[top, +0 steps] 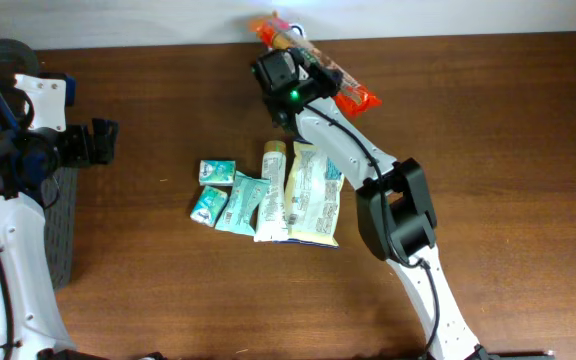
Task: Scan the item barcode
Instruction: 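Carry the spaghetti package right and lay it on the table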
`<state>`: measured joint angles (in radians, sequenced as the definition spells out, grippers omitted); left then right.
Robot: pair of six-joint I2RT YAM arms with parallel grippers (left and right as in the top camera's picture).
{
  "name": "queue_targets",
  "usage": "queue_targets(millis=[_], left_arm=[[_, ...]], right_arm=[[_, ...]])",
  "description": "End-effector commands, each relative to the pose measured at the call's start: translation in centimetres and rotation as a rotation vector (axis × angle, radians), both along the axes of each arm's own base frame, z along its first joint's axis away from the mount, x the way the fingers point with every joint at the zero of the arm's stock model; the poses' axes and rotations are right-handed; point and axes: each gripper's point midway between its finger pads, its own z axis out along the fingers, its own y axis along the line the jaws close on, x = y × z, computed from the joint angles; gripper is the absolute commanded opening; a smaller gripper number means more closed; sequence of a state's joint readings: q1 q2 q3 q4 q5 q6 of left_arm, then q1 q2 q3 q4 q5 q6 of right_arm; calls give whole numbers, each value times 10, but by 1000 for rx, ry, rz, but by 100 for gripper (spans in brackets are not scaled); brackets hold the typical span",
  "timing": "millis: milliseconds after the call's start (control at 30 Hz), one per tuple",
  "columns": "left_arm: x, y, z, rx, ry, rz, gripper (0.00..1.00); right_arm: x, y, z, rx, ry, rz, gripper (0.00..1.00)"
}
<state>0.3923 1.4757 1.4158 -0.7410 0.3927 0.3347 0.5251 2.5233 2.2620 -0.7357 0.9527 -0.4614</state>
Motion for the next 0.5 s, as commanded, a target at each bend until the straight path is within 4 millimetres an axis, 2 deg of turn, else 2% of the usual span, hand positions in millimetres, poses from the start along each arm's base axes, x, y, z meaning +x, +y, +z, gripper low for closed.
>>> queue_targets(millis=[0,133,167,200,233,300,333,400,433,467], left_arm=[[-1,-1,2,5,-9,-14,99],[-1,-1,2,5,-9,-14,99],[0,-1,2,6,-9,-14,99],[-1,-1,2,5,-9,-14,99],[0,-1,2,5,-9,-14,99],[0,-1,2,5,-9,-14,99],[-1,-1,2,6,-9,-14,99],[-1,-1,2,5,-9,-14,99],[-1,-1,2,5,-9,-14,99],[0,-1,2,5,-9,-14,99]], right_arm=[[-41,12,162,430,-228,2,4],[-139,6,220,817,-47,15,4],[-163,-7,228,903,6,-20,4],[-184,-41,227,936,76,-95,4],[-188,-68,221,895,81,-173,4],[-191,-126,194,821,134,-366,4],[-193,-139,181,807,164,-428,4],[-196,-177,125,759,258,-590,4],[-196,-190,107,727,265,-631,4],[-195,-211,87,663,223,-708,4]])
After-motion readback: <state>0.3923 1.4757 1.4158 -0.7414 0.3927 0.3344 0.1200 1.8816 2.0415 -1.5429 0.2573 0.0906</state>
